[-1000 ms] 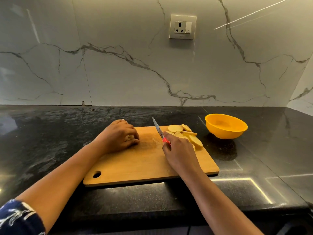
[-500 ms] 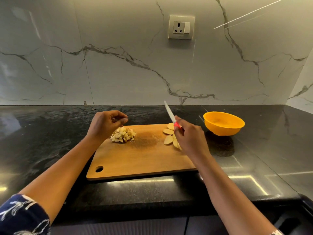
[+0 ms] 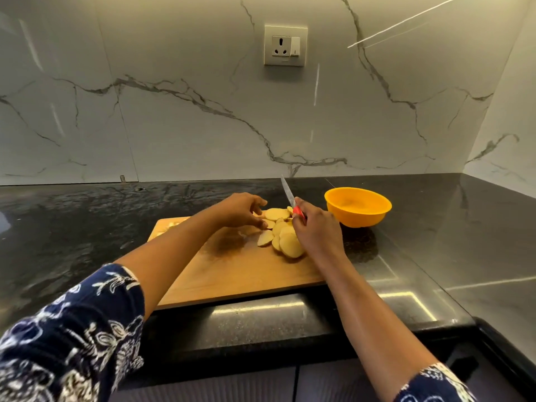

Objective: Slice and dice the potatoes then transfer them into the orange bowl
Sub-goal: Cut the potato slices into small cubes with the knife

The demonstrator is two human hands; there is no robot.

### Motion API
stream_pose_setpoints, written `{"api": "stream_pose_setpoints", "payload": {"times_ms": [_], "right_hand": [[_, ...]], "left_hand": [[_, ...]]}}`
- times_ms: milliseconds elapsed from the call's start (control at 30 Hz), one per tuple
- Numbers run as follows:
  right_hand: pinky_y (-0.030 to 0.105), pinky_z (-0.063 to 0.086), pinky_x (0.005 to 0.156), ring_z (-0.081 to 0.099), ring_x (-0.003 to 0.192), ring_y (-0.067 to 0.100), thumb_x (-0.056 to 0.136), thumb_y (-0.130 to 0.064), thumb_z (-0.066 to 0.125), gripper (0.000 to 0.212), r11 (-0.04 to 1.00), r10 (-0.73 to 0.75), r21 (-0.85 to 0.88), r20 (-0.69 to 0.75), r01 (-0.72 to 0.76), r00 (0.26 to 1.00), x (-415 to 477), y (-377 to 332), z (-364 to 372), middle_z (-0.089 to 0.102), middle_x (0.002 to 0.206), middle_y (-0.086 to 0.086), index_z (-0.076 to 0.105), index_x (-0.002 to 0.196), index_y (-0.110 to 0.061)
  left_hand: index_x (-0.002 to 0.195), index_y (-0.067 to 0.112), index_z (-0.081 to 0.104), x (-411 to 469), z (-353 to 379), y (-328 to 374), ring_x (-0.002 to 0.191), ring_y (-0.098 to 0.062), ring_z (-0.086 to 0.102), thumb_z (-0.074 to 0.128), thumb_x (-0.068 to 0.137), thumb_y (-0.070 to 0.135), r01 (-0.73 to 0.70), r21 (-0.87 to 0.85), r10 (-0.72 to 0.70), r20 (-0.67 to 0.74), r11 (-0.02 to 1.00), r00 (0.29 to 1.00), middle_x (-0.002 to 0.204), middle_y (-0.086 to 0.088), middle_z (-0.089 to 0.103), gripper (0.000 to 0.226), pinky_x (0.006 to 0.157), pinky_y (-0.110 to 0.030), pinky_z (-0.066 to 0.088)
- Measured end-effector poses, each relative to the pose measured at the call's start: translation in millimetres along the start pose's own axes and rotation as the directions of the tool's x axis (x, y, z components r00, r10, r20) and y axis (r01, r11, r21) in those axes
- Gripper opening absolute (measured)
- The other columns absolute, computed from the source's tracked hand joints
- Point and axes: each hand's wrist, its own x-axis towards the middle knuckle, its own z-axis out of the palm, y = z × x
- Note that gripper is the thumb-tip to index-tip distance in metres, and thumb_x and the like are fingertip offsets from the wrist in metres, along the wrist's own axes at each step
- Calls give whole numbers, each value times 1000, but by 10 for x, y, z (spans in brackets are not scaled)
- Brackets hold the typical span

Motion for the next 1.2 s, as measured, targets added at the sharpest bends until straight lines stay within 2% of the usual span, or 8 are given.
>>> {"api": "stream_pose_setpoints", "payload": {"times_ms": [233, 367, 500, 733, 900, 967, 1067, 1200], "right_hand": [[33, 54, 83, 66, 98, 19, 99, -28, 49, 44, 998, -60, -10, 1, 60, 998, 4, -43, 39, 70, 111, 4, 43, 142, -20], [30, 52, 82, 65, 99, 17, 99, -28, 49, 45, 998, -58, -20, -1, 58, 998, -7, -43, 33, 69, 112, 3, 42, 143, -22], [28, 50, 83, 64, 102, 16, 99, -28, 50, 46, 998, -62, -23, 7, 62, 998, -28, -64, 2, 69, 115, 2, 41, 143, -21], [29, 52, 83, 66, 99, 17, 99, -28, 50, 45, 997, -70, -24, 21, 70, 997, -57, -128, 14, 69, 113, 2, 42, 143, -21], [30, 51, 86, 65, 102, 18, 99, -29, 49, 46, 995, -99, -24, 52, 101, 994, -148, -273, -6, 67, 119, 3, 41, 143, -21], [30, 50, 87, 63, 104, 17, 100, -29, 47, 45, 991, -121, -43, 66, 124, 990, -194, -345, -20, 66, 120, 2, 41, 144, -22], [29, 48, 89, 63, 103, 15, 100, -29, 46, 45, 985, -153, -71, 80, 158, 985, -255, -432, -60, 67, 120, 1, 41, 144, -23], [24, 48, 77, 62, 99, 12, 99, -30, 49, 44, 985, -146, -72, 141, 158, 979, -378, -535, -69, 67, 116, -1, 43, 142, -24]], "left_hand": [[131, 18, 52, 81, -26, -12, 101, -13, 58, 73, 80, 25, -9, -49, 13, 68, 999, 998, 112, 1, 64, 55, 88, -24, 46], [120, 19, 59, 9, -18, -34, 89, -9, 55, 74, 79, 25, -43, -38, 43, -1, 998, 999, 100, 4, 61, 44, 73, -14, 45], [108, 14, 65, -115, -25, -115, 77, -6, 54, 73, 80, 23, -29, -52, 25, -74, 998, 997, 95, 1, 62, 30, 64, -12, 42], [98, 12, 70, -520, -151, -181, 67, -9, 61, 69, 83, 20, 101, -285, -161, -195, 953, 967, 87, -4, 70, 16, 56, -19, 44], [99, 13, 68, -824, -102, -163, 74, -14, 67, 69, 83, 17, 202, -362, -271, -151, 910, 951, 86, -3, 70, 16, 69, -28, 55], [98, 11, 69, -907, -52, -196, 76, -14, 68, 68, 84, 17, 236, -336, -299, -149, 912, 943, 84, -3, 70, 15, 77, -31, 56], [96, 13, 71, -1046, -7, -258, 74, -12, 66, 65, 87, 22, 258, -217, -303, -212, 941, 929, 82, 1, 70, 14, 78, -30, 55], [110, 23, 68, -1229, 13, -283, 85, -5, 58, 63, 88, 34, 87, 63, -60, -348, 994, 936, 104, 7, 67, 26, 76, -20, 48]]}}
